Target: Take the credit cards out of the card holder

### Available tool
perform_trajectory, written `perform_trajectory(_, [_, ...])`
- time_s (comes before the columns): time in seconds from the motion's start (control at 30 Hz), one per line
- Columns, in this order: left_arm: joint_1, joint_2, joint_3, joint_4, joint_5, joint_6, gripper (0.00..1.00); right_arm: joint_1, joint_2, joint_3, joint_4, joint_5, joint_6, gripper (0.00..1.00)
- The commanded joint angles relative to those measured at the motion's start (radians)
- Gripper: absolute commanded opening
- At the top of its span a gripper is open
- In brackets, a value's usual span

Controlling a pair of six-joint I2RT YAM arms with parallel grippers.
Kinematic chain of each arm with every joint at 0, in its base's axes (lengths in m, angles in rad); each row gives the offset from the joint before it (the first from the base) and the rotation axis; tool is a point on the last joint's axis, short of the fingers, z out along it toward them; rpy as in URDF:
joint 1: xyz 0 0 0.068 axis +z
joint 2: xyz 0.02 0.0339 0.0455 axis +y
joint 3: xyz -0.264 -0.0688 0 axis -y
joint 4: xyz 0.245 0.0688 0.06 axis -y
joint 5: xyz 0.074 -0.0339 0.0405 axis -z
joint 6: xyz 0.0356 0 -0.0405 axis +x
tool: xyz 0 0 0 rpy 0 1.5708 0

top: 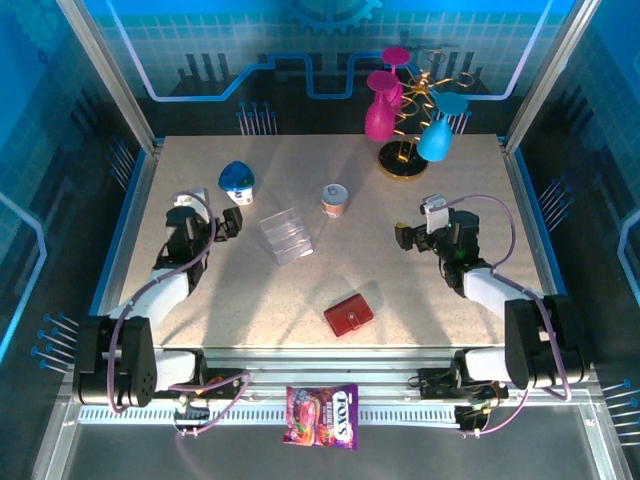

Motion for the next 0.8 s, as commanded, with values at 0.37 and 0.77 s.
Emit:
perform_trajectory(0.37, [-0.072, 0.09, 0.228, -0.552, 0.079, -0.426, 0.93, 0.158, -0.082, 0.17, -0.395, 0.154, 0.165, 0.99])
perform_trajectory(0.77, [-0.144, 0.172, 0.258, -0.582, 0.1, -0.459, 0.85, 0.294, -0.038, 0.139, -0.403, 0.21, 0.299, 0.97])
